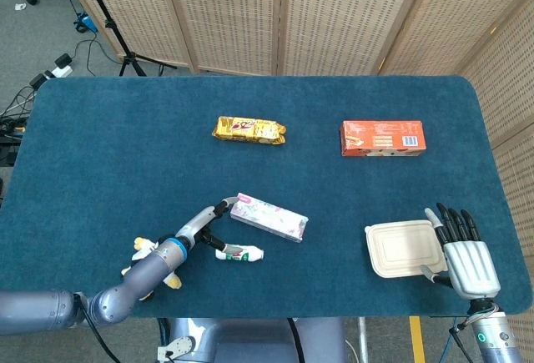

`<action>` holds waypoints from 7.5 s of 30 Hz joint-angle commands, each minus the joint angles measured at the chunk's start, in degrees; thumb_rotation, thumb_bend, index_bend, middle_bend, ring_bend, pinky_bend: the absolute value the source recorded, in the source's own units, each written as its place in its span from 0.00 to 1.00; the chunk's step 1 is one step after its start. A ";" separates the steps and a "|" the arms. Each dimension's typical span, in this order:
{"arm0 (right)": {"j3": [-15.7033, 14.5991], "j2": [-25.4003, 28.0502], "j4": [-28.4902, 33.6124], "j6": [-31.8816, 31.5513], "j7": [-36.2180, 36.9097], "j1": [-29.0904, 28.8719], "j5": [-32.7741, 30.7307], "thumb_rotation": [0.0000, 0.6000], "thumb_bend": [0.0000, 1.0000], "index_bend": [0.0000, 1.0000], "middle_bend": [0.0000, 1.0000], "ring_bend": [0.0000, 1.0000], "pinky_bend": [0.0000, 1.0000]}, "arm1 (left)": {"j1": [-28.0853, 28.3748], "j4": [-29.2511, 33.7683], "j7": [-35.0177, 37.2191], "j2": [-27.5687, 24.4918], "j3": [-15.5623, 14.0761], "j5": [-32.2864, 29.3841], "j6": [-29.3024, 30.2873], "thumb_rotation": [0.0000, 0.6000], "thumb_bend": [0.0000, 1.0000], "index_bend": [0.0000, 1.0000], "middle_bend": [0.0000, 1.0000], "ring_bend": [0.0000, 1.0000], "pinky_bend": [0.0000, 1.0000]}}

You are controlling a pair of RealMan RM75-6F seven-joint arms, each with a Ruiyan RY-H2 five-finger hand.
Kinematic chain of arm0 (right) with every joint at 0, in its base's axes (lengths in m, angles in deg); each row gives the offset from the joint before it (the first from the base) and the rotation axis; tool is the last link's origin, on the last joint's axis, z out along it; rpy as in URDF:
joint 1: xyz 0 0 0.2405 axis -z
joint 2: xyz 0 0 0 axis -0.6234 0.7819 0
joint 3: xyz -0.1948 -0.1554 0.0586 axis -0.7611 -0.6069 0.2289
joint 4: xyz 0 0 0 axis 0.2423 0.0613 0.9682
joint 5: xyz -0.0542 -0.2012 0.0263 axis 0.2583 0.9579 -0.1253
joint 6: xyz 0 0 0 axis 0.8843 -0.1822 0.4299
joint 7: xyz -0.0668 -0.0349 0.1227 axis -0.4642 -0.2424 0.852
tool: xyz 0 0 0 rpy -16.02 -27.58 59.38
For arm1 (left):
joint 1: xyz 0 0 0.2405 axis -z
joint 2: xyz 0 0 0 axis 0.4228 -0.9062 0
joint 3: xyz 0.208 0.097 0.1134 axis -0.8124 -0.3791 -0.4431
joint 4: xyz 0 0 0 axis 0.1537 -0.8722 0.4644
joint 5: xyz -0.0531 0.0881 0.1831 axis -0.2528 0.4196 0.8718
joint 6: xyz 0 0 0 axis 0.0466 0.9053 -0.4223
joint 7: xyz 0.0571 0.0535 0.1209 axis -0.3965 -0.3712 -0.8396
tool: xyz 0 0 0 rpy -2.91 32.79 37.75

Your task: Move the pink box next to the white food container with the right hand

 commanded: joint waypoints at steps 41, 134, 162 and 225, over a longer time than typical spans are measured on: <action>1.33 -3.86 -1.19 1.97 -6.50 -1.23 -3.41 1.00 0.21 0.02 0.00 0.00 0.00 | -19.68 -5.99 -24.23 -8.62 -12.11 44.84 39.85 1.00 0.00 0.00 0.00 0.00 0.00; 7.77 -36.92 14.73 -3.14 -57.90 -22.32 -30.44 1.00 0.21 0.02 0.00 0.00 0.00 | -31.51 -10.25 -10.84 -11.81 -8.92 54.13 33.21 1.00 0.00 0.00 0.00 0.00 0.00; 11.22 -42.87 5.27 2.59 -56.46 -28.95 -34.77 1.00 0.21 0.02 0.00 0.00 0.00 | -32.03 -10.03 -9.28 -12.61 -8.19 54.31 33.10 1.00 0.00 0.00 0.00 0.00 0.00; 18.25 -45.77 -11.51 11.81 -51.30 -43.47 -44.02 1.00 0.21 0.02 0.00 0.00 0.00 | -31.55 -10.72 -9.10 -12.09 -7.83 53.20 30.75 1.00 0.00 0.00 0.00 0.00 0.00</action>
